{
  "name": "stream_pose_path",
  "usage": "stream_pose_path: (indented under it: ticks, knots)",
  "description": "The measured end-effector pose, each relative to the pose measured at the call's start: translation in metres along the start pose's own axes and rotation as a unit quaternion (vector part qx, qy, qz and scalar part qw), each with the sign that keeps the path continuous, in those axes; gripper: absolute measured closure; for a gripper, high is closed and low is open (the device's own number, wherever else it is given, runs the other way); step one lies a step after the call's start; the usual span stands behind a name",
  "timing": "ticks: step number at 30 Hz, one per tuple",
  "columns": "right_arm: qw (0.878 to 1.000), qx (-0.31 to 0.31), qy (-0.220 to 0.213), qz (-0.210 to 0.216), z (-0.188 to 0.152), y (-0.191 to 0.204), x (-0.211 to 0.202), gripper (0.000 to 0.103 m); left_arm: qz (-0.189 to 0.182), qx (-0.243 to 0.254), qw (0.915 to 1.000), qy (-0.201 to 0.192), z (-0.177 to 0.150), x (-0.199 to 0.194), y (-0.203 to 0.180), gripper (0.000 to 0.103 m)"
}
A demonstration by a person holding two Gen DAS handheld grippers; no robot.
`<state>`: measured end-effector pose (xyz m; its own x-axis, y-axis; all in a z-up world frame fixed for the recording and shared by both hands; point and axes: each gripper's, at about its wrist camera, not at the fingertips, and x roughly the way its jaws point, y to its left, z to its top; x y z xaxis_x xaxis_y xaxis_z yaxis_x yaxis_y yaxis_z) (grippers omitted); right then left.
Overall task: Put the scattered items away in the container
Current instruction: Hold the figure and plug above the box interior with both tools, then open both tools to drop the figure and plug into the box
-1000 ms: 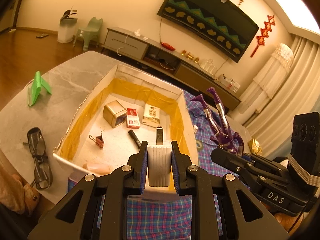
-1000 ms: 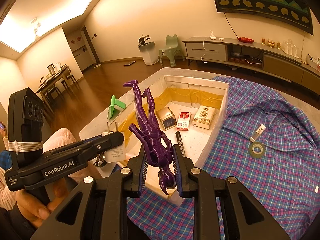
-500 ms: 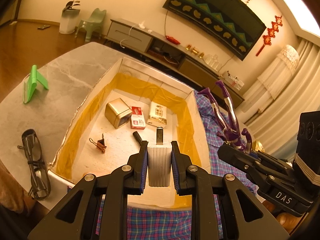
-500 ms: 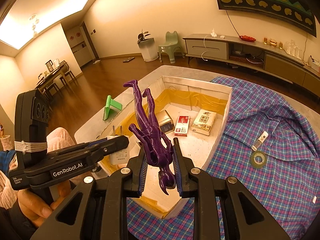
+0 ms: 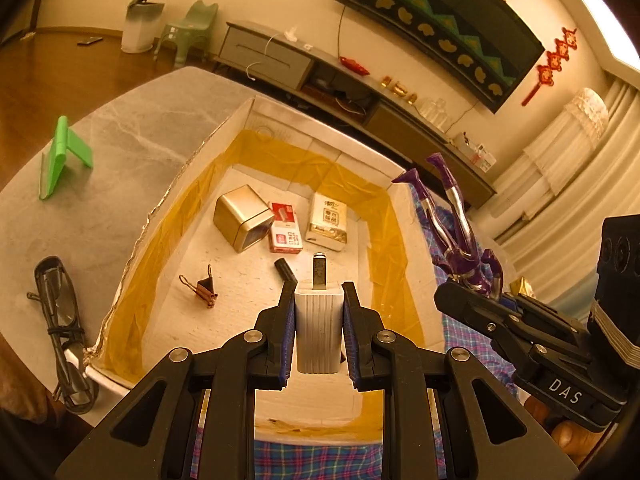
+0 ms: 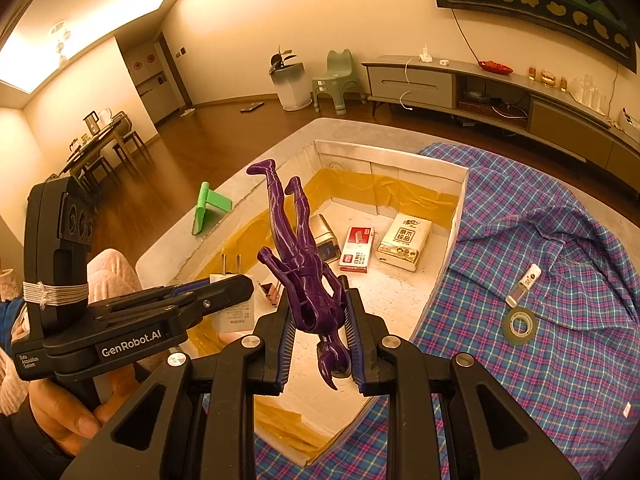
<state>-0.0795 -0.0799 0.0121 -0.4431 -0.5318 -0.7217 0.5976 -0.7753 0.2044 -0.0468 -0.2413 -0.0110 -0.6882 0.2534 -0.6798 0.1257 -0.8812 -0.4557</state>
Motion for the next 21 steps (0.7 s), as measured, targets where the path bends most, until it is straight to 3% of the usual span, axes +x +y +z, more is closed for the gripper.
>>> stream_pose_path:
  ticks: [21]
  knots:
    - [0.997,-0.036,0.056,-0.033,0.016,-0.006,0.055,0.078,0.03,0.014,0.9982,0.049,0.009,0.031,0.012,0.081]
